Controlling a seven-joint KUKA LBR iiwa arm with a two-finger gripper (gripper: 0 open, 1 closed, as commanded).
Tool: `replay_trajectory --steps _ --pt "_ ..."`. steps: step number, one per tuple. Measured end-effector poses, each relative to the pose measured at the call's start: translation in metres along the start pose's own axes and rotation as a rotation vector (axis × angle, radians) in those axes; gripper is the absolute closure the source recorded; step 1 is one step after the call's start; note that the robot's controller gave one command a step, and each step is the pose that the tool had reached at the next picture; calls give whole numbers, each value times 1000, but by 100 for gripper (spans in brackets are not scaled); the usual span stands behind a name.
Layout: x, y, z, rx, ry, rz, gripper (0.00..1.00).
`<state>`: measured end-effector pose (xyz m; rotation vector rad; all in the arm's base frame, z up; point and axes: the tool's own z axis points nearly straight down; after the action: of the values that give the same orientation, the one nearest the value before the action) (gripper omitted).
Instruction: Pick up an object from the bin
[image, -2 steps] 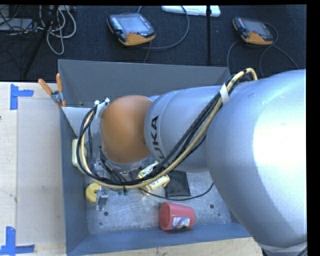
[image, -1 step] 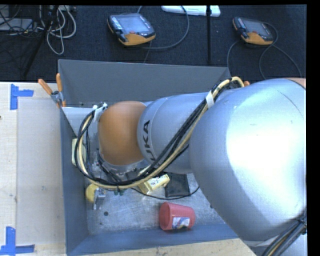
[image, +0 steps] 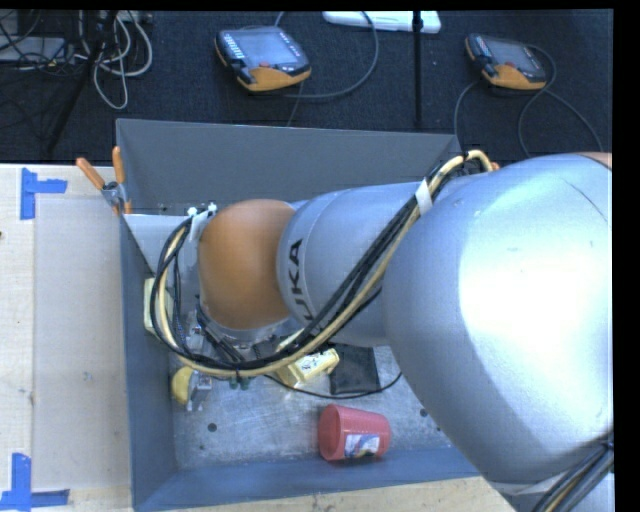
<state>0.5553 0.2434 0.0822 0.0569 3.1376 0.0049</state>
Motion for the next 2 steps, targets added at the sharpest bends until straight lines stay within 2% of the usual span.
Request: replay_trajectory --steps 2 --pt "0 0 -1 0 1 1 100"
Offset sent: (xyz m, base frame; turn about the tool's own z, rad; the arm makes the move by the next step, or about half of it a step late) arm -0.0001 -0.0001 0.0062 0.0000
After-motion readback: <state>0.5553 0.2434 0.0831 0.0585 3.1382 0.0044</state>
